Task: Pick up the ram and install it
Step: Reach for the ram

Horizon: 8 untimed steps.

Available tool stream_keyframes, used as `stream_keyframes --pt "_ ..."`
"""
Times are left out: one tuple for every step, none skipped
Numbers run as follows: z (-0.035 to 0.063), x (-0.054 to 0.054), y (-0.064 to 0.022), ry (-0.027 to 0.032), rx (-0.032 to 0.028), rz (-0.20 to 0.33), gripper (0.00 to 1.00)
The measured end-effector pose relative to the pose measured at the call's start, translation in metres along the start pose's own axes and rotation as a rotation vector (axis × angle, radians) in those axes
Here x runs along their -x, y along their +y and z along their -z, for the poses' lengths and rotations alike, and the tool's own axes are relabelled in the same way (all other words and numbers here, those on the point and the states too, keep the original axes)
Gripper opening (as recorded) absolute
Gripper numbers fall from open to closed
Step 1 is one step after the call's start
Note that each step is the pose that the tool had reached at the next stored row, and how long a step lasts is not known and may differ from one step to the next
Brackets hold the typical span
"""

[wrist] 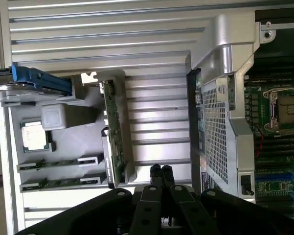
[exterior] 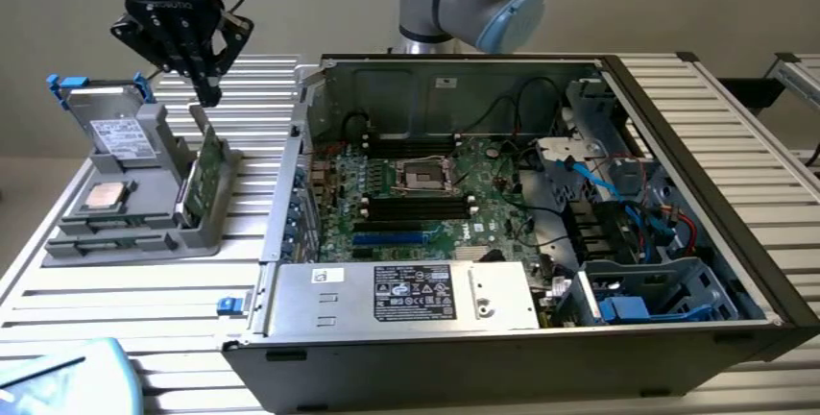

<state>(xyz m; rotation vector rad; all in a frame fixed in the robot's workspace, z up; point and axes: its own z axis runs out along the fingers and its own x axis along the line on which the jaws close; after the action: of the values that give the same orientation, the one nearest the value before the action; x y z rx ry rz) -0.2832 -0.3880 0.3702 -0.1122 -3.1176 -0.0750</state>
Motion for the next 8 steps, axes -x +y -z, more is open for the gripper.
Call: stream_keyframes --pt "-0.0001 -0.004 -0.0001 0.007 -0.0004 0.0 0.11" --pt "-0.0003 -0.008 -0.0002 0.0142 -0.0009 -0.001 0.11" --pt "-0.0003 -0.012 -0.0002 0.0218 -0.0014 -0.001 0.11" --pt "-0.0004 -0.016 -0.0002 0.0289 -0.002 -0.001 0.11" --pt "-0.0005 -0.019 -0.0001 0.035 -0.0025 -0.002 0.11" --pt "-0.0006 -0.023 0.0002 0.0391 -0.0028 -0.002 0.11" --pt "-0.0007 -0.028 0.0007 0.0402 -0.0033 -0.002 0.11" --pt "-0.0009 -0.032 0.0011 0.0409 -0.0039 -0.001 0.11"
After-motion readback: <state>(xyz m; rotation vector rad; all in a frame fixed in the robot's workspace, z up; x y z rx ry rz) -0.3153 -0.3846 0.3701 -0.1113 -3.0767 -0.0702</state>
